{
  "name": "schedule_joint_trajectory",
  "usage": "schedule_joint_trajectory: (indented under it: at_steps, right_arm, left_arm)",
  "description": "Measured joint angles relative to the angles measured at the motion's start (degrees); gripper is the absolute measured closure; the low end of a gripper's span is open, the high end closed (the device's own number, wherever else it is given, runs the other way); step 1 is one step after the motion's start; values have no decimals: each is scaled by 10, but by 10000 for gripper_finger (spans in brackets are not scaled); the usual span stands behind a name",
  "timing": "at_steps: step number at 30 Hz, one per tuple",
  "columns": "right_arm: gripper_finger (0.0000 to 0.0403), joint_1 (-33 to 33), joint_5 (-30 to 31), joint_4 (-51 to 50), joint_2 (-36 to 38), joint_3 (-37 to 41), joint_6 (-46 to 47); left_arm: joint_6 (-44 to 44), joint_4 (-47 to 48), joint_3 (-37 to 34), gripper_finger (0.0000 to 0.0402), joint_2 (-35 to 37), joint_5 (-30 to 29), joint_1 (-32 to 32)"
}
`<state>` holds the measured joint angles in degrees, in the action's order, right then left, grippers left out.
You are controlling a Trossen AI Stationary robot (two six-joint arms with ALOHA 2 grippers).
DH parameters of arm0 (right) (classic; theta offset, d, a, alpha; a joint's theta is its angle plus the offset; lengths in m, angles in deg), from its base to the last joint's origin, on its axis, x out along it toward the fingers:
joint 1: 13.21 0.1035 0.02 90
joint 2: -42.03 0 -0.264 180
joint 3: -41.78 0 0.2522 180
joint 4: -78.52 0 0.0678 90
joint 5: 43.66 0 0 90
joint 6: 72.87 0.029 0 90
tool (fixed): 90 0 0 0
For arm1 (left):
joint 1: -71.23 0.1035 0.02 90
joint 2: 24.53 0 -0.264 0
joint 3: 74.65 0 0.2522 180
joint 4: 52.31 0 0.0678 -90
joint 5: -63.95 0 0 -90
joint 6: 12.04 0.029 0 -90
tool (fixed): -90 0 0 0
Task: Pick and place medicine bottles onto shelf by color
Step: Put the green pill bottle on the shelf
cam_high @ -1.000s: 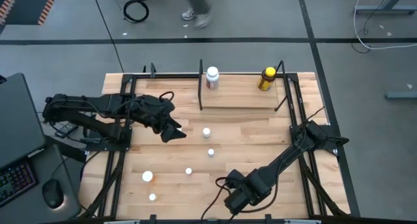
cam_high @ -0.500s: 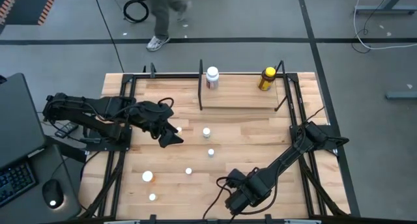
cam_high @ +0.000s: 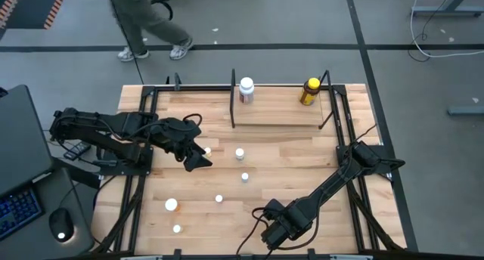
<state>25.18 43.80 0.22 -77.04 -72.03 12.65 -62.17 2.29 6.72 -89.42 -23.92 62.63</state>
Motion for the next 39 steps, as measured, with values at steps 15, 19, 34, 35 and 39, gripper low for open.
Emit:
schedule_joint_trajectory:
  at_steps: [15,19,34,35,39]
  right_arm:
    - [89,0,10,2,0,0,0]
    - [123,-1,10,2,0,0,-1]
    - [193,-18,-13,-11,1,-1,-50]
    - [193,-24,-16,-15,2,-2,-59]
    - [193,-54,-20,-34,10,-14,-96]
  left_arm:
    - [4,0,0,47,0,0,0]
    - [4,0,0,47,0,0,0]
    - [4,0,0,47,0,1,0]
    - [4,0,0,47,0,2,0]
    - [-1,-1,0,47,0,24,0]
